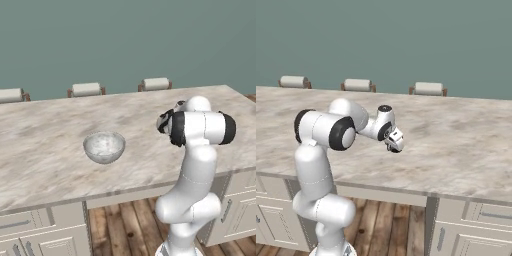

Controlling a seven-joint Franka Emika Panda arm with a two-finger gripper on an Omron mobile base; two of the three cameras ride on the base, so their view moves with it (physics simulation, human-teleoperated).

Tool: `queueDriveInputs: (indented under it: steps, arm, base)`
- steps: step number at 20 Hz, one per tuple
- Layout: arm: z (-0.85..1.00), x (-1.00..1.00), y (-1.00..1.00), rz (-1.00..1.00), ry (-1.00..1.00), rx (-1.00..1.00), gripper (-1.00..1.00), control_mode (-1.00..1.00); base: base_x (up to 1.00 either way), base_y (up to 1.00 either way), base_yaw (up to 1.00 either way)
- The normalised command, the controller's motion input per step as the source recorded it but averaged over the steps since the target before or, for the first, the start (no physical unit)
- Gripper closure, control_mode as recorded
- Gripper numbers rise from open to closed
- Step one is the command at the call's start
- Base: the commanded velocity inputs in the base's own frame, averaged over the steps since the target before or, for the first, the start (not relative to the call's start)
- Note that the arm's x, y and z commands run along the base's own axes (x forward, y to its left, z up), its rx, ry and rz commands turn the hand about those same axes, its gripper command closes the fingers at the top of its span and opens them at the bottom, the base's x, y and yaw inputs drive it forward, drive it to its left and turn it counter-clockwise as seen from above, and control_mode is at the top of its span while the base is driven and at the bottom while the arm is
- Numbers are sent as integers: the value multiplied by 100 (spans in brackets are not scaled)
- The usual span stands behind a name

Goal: Clear the mugs and bowl far away from the sink.

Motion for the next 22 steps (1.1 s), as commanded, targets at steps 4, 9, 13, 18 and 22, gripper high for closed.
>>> queueDriveInputs:
  steps: [4,9,13,18,22]
  arm:
    - [37,-2,0,0,-1,0,-100,-100]
    - [81,-46,0,0,-4,0,-100,-100]
    - [92,-95,4,0,-13,0,-100,-100]
    - [71,-100,3,-3,-37,0,-100,-100]
    - [66,-100,11,-5,-68,-1,-100,-100]
  base:
    - [0,0,0]
    - [0,0,0]
    - [0,0,0]
    - [0,0,0]
    - [0,0,0]
